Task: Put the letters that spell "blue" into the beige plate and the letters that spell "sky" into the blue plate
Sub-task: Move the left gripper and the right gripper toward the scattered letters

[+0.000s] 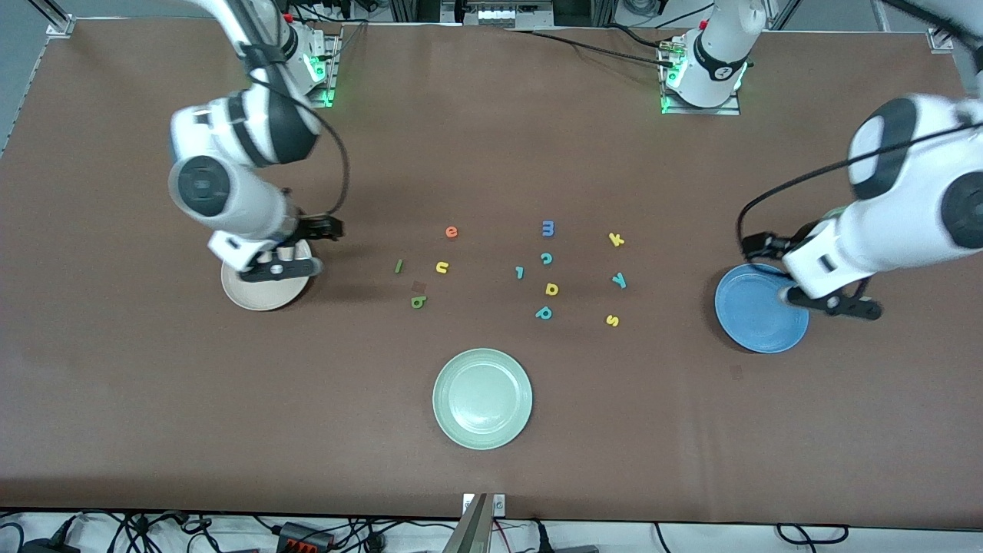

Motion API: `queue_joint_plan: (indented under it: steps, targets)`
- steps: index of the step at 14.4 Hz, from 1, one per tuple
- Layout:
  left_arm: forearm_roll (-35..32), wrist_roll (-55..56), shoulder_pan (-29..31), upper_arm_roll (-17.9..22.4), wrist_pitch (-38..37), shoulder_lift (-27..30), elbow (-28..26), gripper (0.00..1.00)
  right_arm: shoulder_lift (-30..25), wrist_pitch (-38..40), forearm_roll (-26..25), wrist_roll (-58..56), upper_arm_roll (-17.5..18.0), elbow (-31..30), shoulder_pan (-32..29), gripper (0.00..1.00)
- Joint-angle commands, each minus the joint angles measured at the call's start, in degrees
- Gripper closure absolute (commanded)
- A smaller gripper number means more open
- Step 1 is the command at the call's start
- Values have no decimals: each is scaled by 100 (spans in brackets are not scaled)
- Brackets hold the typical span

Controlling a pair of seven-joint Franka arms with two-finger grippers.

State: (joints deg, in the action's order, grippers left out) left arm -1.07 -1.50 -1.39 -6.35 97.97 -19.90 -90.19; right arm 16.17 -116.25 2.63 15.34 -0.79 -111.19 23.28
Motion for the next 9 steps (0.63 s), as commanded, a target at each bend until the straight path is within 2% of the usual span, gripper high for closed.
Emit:
queue_joint_plan:
  steps: [1,4,6,9]
  targets:
    - [134,692,-395,2,1034,-224,-532,0,350,-511,44,845,-70,-17,457,0]
    - [99,1407,-931,2,1890,-662,-693,0,676,-916,53,1286,-62,-17,537,0]
    - [90,1398,-1073,2,2391,-935,-701,0,930,-1136,62,1436,-62,9,589,13]
    - [55,1451,-1249,2,2918,-1269,-701,0,1239,-1610,176,1962,-62,27,783,15]
